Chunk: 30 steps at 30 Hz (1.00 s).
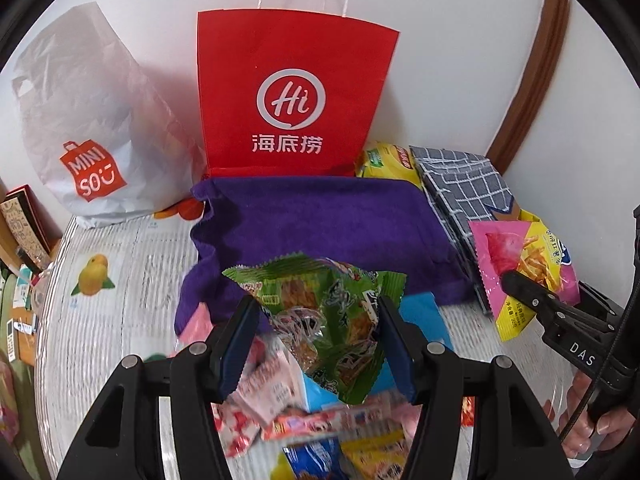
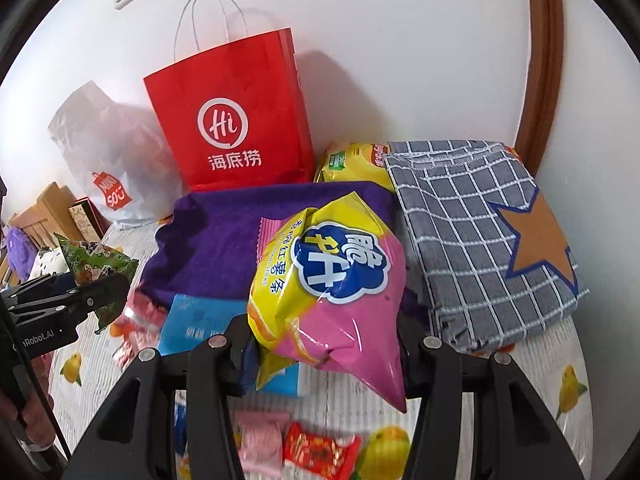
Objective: Organize snacks
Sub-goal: 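Carry the chip bag and green packet over the purple towel with both tools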
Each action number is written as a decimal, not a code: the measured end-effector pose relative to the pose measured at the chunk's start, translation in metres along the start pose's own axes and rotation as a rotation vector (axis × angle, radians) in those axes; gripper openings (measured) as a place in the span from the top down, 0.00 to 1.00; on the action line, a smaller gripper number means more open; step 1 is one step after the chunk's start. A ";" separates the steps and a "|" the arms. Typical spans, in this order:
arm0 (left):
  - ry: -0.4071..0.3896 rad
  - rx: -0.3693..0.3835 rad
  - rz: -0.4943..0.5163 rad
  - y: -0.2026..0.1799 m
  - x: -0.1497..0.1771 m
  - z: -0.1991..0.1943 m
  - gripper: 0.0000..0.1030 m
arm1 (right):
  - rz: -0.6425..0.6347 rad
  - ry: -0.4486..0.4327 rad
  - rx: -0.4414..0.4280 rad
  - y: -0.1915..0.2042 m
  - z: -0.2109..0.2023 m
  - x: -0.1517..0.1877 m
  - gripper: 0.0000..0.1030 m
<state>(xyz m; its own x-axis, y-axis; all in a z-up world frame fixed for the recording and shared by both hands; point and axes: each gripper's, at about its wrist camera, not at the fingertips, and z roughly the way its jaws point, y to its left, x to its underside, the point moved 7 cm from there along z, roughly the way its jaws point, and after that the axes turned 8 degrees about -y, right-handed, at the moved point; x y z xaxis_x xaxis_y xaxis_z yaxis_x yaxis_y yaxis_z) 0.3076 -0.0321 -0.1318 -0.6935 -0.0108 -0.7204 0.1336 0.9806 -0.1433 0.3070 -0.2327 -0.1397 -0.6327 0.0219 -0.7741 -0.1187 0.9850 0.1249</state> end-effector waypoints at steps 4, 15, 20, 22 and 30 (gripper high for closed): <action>0.011 -0.006 -0.002 0.008 -0.010 0.019 0.44 | -0.001 0.002 -0.001 0.001 0.022 -0.010 0.51; 0.039 -0.029 -0.007 0.027 -0.034 0.069 0.44 | -0.008 0.025 0.012 -0.004 0.081 -0.029 0.51; 0.055 -0.029 -0.018 0.035 -0.036 0.092 0.44 | -0.009 0.049 0.019 -0.008 0.108 -0.030 0.50; 0.065 -0.027 -0.027 0.040 -0.036 0.103 0.44 | -0.011 0.062 0.024 -0.009 0.118 -0.029 0.51; 0.100 -0.033 -0.051 0.047 -0.035 0.139 0.44 | -0.001 0.107 0.030 -0.014 0.153 -0.025 0.50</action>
<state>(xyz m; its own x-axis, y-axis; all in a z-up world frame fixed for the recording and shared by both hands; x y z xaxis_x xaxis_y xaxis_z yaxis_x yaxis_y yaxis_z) 0.4368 -0.0125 -0.2075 -0.7664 -0.0427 -0.6409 0.0743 0.9852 -0.1544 0.4418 -0.2209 -0.2170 -0.7107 0.0045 -0.7035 -0.0970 0.9898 0.1043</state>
